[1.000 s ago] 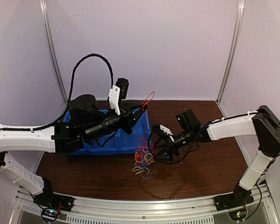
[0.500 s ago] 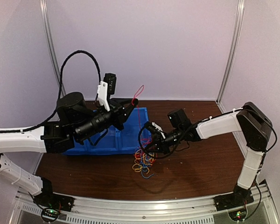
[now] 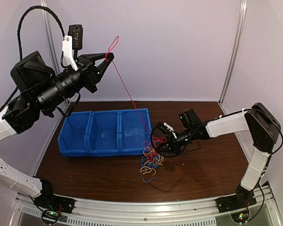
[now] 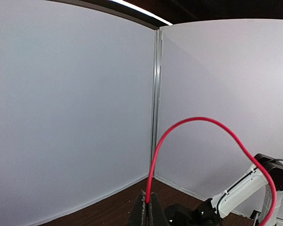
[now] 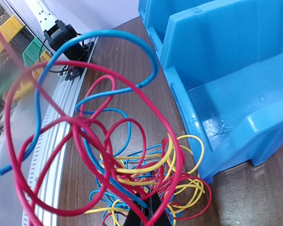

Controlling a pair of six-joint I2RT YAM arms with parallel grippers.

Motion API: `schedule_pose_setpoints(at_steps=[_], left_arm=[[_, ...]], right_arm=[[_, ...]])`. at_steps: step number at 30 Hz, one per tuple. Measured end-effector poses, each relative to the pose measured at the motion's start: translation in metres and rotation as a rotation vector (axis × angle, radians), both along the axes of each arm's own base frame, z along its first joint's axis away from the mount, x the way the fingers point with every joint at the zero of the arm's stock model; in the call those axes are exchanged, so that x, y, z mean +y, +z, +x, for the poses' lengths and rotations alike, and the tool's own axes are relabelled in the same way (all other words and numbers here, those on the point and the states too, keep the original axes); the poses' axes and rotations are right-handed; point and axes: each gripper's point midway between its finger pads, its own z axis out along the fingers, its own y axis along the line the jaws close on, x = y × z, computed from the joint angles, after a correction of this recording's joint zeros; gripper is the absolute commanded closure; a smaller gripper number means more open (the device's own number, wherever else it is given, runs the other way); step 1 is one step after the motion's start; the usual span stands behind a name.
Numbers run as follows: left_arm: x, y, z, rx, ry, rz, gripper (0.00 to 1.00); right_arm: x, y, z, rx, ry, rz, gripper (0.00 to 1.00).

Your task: Untangle the cables

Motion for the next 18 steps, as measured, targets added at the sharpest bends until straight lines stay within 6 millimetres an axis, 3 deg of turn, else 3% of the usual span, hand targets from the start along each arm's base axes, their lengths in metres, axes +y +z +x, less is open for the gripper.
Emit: schedule_pose_setpoints(at_steps=[8,12,14,18], left_arm=[[0.017,0.007,0.000,-0.046,0.064,0.120,1.00],[0.023,0.019,-0.003,-0.071,0.074,0.164,1.00],[0.031,0.045,-0.006,-0.107,0.084,0.109,1.00],[0.070,0.104,-0.022,-0.190,0.113,-0.063,1.00]], right_arm=[[-0.016,0.013,0.020,-0.049,-0.034,0.025,1.00],[-0.022,0.020,0.029,-0.071,-0.058,0.030,0.94],[-0.035,0.011,0.039,-0.063,-0.104,-0.019,0.96],[-0.072,-0.006,0.058,-0.030,-0.198,-0.100,1.00]])
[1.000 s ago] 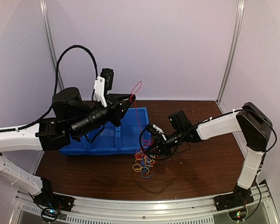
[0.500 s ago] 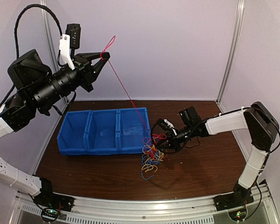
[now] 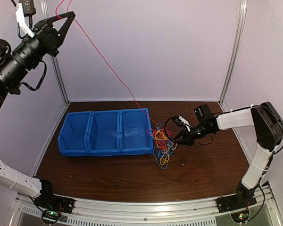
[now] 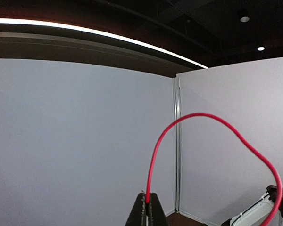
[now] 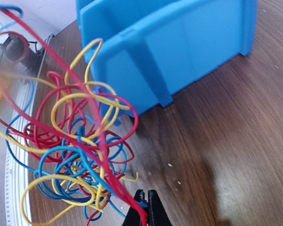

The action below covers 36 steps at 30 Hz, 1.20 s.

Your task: Untangle the cables

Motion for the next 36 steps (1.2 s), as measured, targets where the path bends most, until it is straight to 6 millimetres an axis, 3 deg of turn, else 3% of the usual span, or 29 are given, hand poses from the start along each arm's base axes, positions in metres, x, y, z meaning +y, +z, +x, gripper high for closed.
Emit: schedule_pose_setpoints(at_steps=[5,13,16,19,22,24,27,32,34,36], left_arm=[[0.024,0.021,-0.009,-0.045,0.014,-0.083,1.00],[0.015,0.011,-0.005,-0.045,0.026,-0.051,1.00],[0.021,0.009,-0.007,-0.047,0.028,-0.059,1.00],[0.030,0.004,-0.009,-0.039,0.032,-0.071,1.00],[0.029,-0.012,-0.008,-0.008,0.018,-0.076,1.00],[0.016,-0.041,-0.002,0.043,-0.004,-0.058,1.00],[-0.010,-0.089,0.008,0.124,-0.030,-0.006,1.00],[-0.052,-0.212,0.023,0.325,-0.068,0.154,1.00],[-0.053,-0.235,0.023,0.370,-0.072,0.173,1.00],[-0.047,-0.242,0.021,0.393,-0.075,0.158,1.00]], right_arm=[[-0.043,-0.008,0.012,0.017,-0.090,-0.058,1.00],[-0.092,-0.003,0.033,-0.004,-0.214,-0.076,1.00],[-0.104,-0.003,0.038,-0.004,-0.248,-0.080,1.00],[-0.108,0.002,0.037,-0.021,-0.248,-0.080,0.87],[-0.103,0.020,0.025,-0.064,-0.217,-0.070,0.72],[-0.093,0.040,0.017,-0.139,-0.172,-0.063,0.58],[-0.071,0.067,0.000,-0.260,-0.087,-0.070,0.48],[-0.034,0.068,-0.032,-0.367,0.066,-0.134,0.34],[-0.022,0.065,-0.041,-0.392,0.115,-0.153,0.28],[-0.012,0.060,-0.049,-0.415,0.164,-0.172,0.20]])
